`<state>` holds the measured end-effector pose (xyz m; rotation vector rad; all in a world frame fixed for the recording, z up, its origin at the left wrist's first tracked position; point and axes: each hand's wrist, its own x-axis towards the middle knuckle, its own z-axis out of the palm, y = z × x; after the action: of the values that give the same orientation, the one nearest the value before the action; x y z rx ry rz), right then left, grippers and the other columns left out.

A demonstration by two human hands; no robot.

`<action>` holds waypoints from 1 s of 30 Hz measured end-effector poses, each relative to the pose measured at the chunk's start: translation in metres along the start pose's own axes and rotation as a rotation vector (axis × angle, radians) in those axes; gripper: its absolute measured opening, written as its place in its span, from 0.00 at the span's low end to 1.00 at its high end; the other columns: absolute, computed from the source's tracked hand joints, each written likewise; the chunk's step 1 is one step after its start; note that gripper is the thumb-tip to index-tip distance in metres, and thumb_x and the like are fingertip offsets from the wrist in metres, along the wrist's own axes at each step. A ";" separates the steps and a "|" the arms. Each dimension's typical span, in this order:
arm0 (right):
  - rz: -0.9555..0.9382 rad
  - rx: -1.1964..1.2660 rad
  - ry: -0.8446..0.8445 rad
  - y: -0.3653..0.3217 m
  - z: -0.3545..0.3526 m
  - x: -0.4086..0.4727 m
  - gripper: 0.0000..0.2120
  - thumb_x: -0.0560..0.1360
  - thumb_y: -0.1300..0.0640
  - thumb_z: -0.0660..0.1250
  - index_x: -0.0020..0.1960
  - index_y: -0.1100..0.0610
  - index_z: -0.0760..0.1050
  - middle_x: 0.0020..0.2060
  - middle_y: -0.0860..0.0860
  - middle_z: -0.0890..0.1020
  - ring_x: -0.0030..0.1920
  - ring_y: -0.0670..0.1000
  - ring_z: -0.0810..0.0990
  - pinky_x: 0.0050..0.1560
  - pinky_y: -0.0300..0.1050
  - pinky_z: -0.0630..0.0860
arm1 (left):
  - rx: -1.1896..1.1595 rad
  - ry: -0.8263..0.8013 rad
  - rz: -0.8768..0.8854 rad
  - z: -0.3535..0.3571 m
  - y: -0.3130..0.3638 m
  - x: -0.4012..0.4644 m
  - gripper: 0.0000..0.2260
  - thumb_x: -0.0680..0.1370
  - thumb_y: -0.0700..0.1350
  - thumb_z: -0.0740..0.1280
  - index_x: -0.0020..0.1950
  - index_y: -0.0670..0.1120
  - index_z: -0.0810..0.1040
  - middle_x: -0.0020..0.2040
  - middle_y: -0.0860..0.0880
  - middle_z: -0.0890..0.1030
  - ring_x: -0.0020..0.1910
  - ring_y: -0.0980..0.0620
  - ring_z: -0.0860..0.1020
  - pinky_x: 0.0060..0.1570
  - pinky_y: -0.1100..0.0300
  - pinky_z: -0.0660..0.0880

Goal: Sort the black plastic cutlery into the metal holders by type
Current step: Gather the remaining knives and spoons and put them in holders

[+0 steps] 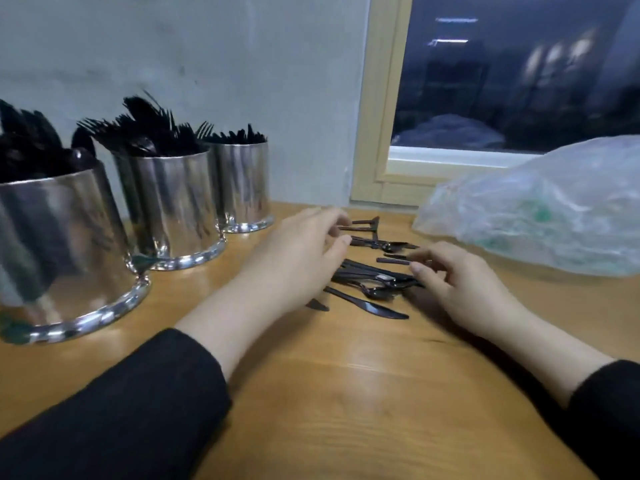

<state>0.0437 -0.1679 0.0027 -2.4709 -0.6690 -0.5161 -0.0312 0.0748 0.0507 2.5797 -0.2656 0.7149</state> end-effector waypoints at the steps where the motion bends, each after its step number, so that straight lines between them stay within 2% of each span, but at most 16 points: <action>1: -0.015 0.002 -0.034 -0.001 0.000 -0.001 0.08 0.78 0.49 0.68 0.55 0.49 0.80 0.43 0.41 0.79 0.43 0.38 0.75 0.42 0.25 0.66 | 0.060 -0.069 0.024 0.011 0.000 0.011 0.12 0.83 0.52 0.62 0.65 0.54 0.77 0.57 0.55 0.79 0.55 0.54 0.77 0.57 0.49 0.77; 3: -0.008 0.013 -0.088 -0.003 0.004 -0.002 0.12 0.76 0.44 0.68 0.57 0.48 0.79 0.42 0.41 0.78 0.44 0.37 0.75 0.44 0.26 0.67 | 0.165 -0.184 0.082 0.031 -0.002 0.030 0.11 0.83 0.53 0.61 0.63 0.56 0.77 0.57 0.56 0.79 0.56 0.53 0.77 0.55 0.49 0.77; 5: 0.009 0.003 -0.124 -0.005 0.010 -0.002 0.17 0.75 0.39 0.67 0.59 0.46 0.77 0.43 0.41 0.78 0.44 0.41 0.76 0.45 0.33 0.68 | 0.231 -0.279 0.129 0.047 -0.006 0.043 0.12 0.83 0.56 0.61 0.63 0.57 0.77 0.58 0.56 0.79 0.57 0.52 0.77 0.54 0.49 0.77; 8: 0.009 -0.018 -0.118 -0.006 0.016 0.001 0.21 0.74 0.38 0.67 0.61 0.48 0.76 0.44 0.42 0.77 0.46 0.44 0.75 0.46 0.39 0.69 | 0.171 -0.338 0.178 0.067 -0.015 0.047 0.15 0.81 0.61 0.61 0.63 0.58 0.78 0.59 0.58 0.77 0.59 0.54 0.76 0.54 0.48 0.77; 12: 0.021 -0.027 -0.102 0.003 0.019 0.004 0.16 0.76 0.42 0.67 0.60 0.49 0.77 0.51 0.43 0.74 0.49 0.43 0.73 0.49 0.37 0.66 | 0.083 -0.451 0.212 0.073 -0.029 0.044 0.16 0.79 0.63 0.65 0.65 0.61 0.79 0.59 0.60 0.75 0.60 0.56 0.73 0.63 0.51 0.72; 16: 0.050 -0.042 -0.144 0.011 0.018 0.007 0.10 0.78 0.45 0.66 0.53 0.49 0.80 0.48 0.46 0.74 0.49 0.47 0.75 0.46 0.39 0.65 | 0.128 -0.511 0.187 0.071 -0.030 0.044 0.17 0.77 0.63 0.67 0.66 0.63 0.78 0.61 0.62 0.73 0.63 0.57 0.71 0.67 0.52 0.69; 19: 0.033 -0.055 -0.156 0.014 0.016 0.008 0.09 0.79 0.48 0.66 0.49 0.51 0.82 0.47 0.46 0.75 0.46 0.47 0.74 0.43 0.36 0.61 | 0.131 -0.495 0.185 0.073 -0.027 0.043 0.15 0.79 0.59 0.68 0.65 0.61 0.79 0.61 0.61 0.74 0.62 0.59 0.71 0.66 0.53 0.70; 23: 0.037 -0.022 -0.098 0.021 0.010 0.011 0.08 0.78 0.50 0.69 0.40 0.49 0.78 0.44 0.46 0.76 0.40 0.45 0.73 0.40 0.36 0.61 | 0.114 -0.435 0.202 0.076 -0.026 0.041 0.12 0.79 0.57 0.68 0.61 0.58 0.81 0.53 0.61 0.77 0.54 0.60 0.75 0.58 0.55 0.75; 27: 0.017 0.044 -0.024 0.021 0.010 0.012 0.05 0.76 0.53 0.72 0.41 0.51 0.82 0.39 0.43 0.75 0.38 0.38 0.72 0.41 0.26 0.64 | 0.091 -0.380 0.211 0.080 -0.019 0.037 0.13 0.79 0.58 0.67 0.61 0.57 0.80 0.49 0.59 0.78 0.50 0.59 0.75 0.53 0.54 0.76; 30: -0.030 0.127 0.096 0.015 0.008 0.012 0.04 0.75 0.55 0.73 0.42 0.52 0.84 0.40 0.43 0.78 0.39 0.40 0.75 0.41 0.30 0.66 | 0.034 -0.334 0.190 0.080 -0.014 0.036 0.16 0.81 0.59 0.64 0.66 0.56 0.78 0.51 0.57 0.78 0.52 0.58 0.75 0.54 0.55 0.75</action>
<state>0.0634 -0.1703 -0.0042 -2.3060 -0.6801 -0.5814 0.0389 0.0473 0.0029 2.7235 -0.6141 0.3475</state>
